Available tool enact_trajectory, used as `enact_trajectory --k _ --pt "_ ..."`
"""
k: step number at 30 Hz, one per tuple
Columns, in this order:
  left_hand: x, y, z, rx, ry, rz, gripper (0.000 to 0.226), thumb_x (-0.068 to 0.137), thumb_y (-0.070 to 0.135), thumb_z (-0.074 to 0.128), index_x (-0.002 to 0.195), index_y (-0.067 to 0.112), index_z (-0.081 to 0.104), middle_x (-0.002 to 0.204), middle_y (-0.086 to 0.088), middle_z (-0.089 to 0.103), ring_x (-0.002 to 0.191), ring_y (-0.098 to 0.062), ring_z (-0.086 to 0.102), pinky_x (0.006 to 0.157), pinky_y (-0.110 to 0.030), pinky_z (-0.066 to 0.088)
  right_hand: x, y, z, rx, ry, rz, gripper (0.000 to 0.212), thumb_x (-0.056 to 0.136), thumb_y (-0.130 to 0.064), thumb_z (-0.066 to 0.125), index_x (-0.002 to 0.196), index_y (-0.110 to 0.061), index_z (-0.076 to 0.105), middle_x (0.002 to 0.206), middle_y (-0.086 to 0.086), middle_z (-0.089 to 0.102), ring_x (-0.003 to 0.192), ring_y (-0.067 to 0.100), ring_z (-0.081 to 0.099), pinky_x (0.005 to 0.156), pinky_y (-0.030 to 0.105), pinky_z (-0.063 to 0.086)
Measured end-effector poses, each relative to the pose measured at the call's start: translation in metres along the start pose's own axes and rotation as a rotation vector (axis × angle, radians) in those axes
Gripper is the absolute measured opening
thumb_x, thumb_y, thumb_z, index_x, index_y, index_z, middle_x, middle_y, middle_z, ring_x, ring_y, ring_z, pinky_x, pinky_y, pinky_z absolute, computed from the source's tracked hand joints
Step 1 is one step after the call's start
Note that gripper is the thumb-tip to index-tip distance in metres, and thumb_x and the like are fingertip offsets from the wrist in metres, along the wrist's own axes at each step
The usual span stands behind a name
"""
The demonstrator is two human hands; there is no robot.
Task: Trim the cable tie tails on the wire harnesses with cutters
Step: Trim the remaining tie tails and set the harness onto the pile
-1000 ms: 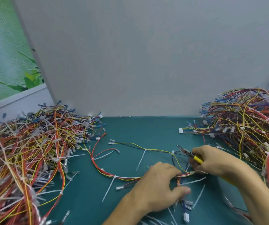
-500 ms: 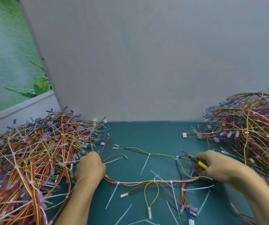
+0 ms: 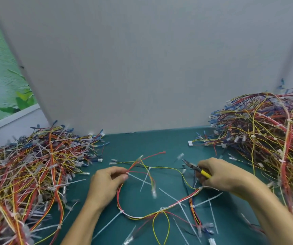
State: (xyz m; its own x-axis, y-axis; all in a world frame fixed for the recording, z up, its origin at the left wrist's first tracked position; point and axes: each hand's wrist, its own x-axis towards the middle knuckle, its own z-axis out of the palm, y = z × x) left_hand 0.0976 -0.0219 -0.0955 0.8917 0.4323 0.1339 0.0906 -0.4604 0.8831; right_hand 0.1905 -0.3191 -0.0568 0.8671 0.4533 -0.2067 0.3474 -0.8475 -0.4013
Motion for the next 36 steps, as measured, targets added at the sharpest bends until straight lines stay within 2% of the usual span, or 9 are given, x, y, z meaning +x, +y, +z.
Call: enact_trajectory --k 6,13,18,23,25,27,31,34,36 --pt "0.003 -0.005 0.0 0.225 0.042 0.036 0.015 0.074 0.012 0.08 0.081 0.025 0.075 0.068 0.02 0.069 0.065 0.014 0.061 0.061 0.001 0.039 0.003 0.0 0.0 0.001 -0.003 -0.011 0.008 0.079 -0.017 0.061 0.082 -0.024 0.061 0.081 -0.002 0.068 0.078 0.016 0.063 0.077 0.038 0.055" --pt "0.005 -0.008 -0.004 0.393 0.071 0.012 0.008 0.077 0.024 0.078 0.084 0.026 0.075 0.067 0.023 0.064 0.072 0.009 0.058 0.06 0.0 0.034 0.005 -0.001 0.0 -0.007 -0.002 -0.006 0.01 0.077 -0.015 0.061 0.083 -0.023 0.061 0.083 -0.001 0.068 0.079 0.016 0.063 0.076 0.036 0.054" --pt "0.006 -0.008 -0.004 0.451 0.059 -0.016 0.011 0.077 0.028 0.078 0.088 0.027 0.075 0.069 0.02 0.064 0.075 -0.001 0.061 0.066 -0.014 0.037 0.007 -0.004 0.005 0.0 0.029 0.001 0.013 0.078 -0.013 0.06 0.086 -0.023 0.061 0.084 0.0 0.067 0.081 0.017 0.063 0.074 0.036 0.054" --pt "0.006 -0.005 -0.007 0.421 0.094 -0.013 0.019 0.076 0.029 0.078 0.094 0.024 0.074 0.076 0.017 0.067 0.079 -0.004 0.063 0.073 -0.018 0.04 0.006 0.001 0.004 0.032 0.076 0.026 0.019 0.077 -0.021 0.068 0.09 -0.027 0.055 0.085 -0.002 0.061 0.078 0.014 0.057 0.062 0.026 0.043" --pt "0.005 0.0 -0.008 0.406 0.121 0.026 0.019 0.078 0.027 0.077 0.096 0.022 0.074 0.075 0.017 0.067 0.077 -0.002 0.063 0.072 -0.016 0.04 0.004 0.006 -0.001 0.092 0.106 0.068 0.028 0.077 -0.027 0.073 0.095 -0.023 0.052 0.089 -0.002 0.059 0.08 0.014 0.055 0.063 0.027 0.041" --pt "0.002 0.008 -0.009 0.407 0.139 0.089 0.018 0.08 0.025 0.075 0.097 0.02 0.075 0.074 0.017 0.066 0.072 0.006 0.059 0.066 -0.006 0.036 0.001 0.01 -0.006 0.132 0.154 0.109 0.034 0.075 -0.033 0.077 0.092 -0.021 0.051 0.088 0.001 0.06 0.078 0.014 0.055 0.062 0.029 0.04" --pt "-0.006 0.034 -0.002 0.388 0.131 0.262 0.014 0.081 0.021 0.074 0.095 0.02 0.075 0.078 0.013 0.067 0.072 0.012 0.056 0.065 0.004 0.034 -0.003 0.016 -0.012 0.12 0.284 0.114 0.025 0.073 -0.04 0.077 0.082 -0.023 0.062 0.079 -0.001 0.064 0.074 0.013 0.057 0.057 0.028 0.039" --pt "-0.018 0.058 0.014 0.367 0.029 0.397 0.013 0.081 0.021 0.074 0.093 0.021 0.075 0.082 0.011 0.068 0.073 0.008 0.057 0.07 0.001 0.036 -0.006 0.02 -0.013 0.098 0.306 0.097 0.026 0.077 -0.046 0.075 0.08 -0.022 0.068 0.074 -0.001 0.064 0.072 0.013 0.056 0.06 0.029 0.041" --pt "-0.025 0.073 0.031 0.366 -0.096 0.477 0.014 0.082 0.025 0.073 0.095 0.022 0.074 0.086 0.009 0.069 0.076 0.001 0.059 0.075 -0.006 0.04 -0.008 0.021 -0.012 0.1 0.273 0.083 0.028 0.08 -0.049 0.072 0.079 -0.021 0.07 0.068 -0.002 0.062 0.066 0.011 0.053 0.058 0.028 0.039"
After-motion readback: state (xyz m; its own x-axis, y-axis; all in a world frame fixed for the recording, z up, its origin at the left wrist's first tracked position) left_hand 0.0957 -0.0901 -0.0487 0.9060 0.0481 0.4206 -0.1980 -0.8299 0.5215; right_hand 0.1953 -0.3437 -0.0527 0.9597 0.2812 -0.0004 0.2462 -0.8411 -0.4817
